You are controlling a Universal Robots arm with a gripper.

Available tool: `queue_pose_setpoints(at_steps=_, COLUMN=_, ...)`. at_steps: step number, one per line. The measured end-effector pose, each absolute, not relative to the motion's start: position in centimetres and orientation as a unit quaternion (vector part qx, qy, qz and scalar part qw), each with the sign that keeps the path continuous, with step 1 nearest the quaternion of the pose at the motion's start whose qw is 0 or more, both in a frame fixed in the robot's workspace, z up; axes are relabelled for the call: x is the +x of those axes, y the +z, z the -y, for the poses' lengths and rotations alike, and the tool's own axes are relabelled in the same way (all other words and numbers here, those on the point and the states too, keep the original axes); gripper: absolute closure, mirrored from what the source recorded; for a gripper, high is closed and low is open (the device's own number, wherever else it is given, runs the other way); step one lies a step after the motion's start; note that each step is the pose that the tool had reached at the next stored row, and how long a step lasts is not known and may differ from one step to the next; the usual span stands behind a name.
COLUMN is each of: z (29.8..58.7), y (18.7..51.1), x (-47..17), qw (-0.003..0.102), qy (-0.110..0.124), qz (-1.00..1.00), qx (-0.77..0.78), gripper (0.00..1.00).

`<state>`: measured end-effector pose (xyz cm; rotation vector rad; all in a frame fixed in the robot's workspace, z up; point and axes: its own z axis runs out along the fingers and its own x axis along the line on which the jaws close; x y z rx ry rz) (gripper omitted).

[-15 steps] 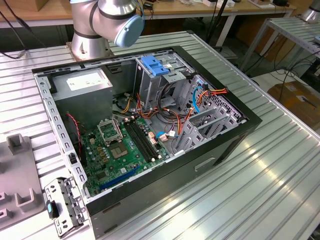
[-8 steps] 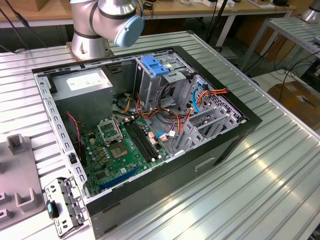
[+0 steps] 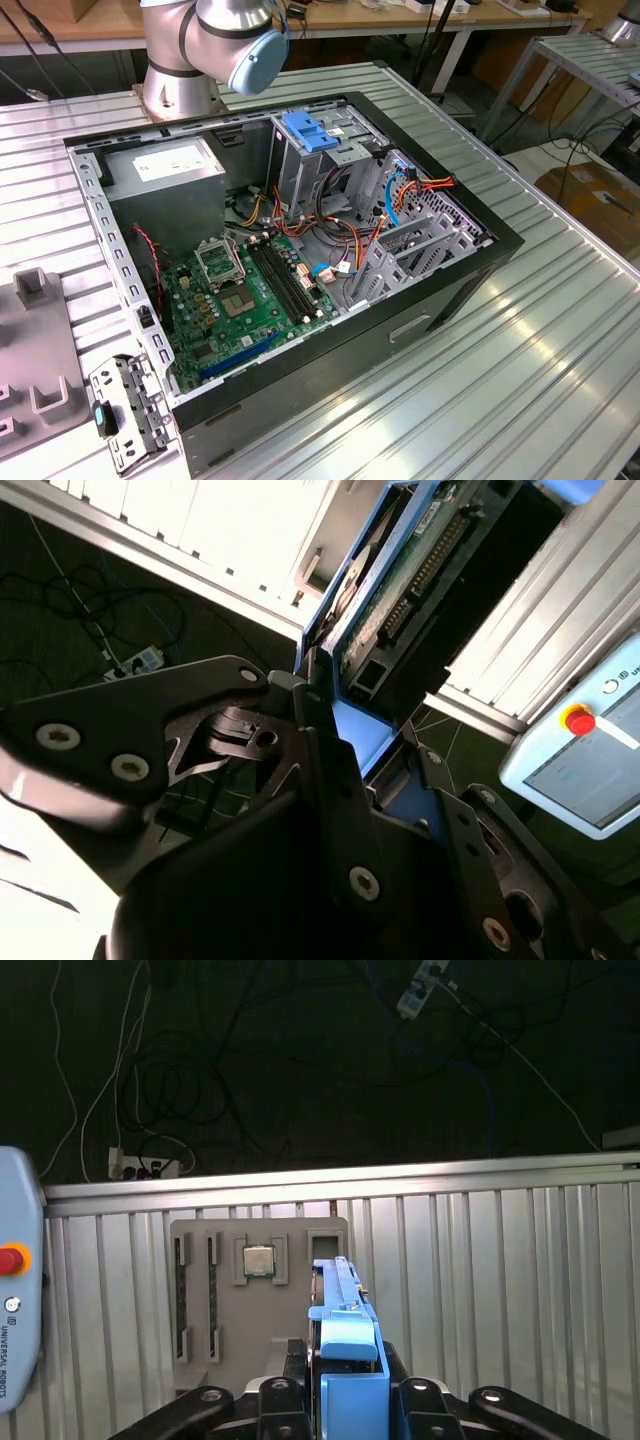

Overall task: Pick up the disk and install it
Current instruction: 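Pick up the disk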

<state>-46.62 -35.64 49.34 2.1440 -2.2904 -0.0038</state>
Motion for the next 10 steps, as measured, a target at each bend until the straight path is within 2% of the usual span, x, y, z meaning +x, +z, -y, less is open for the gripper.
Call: queue_pose_setpoints(at_steps=10, z=35.64, y=49.37, x=-45.95, qw=0.002, qy=-0.001, qz=0.730, qx=0.683, gripper=0.63)
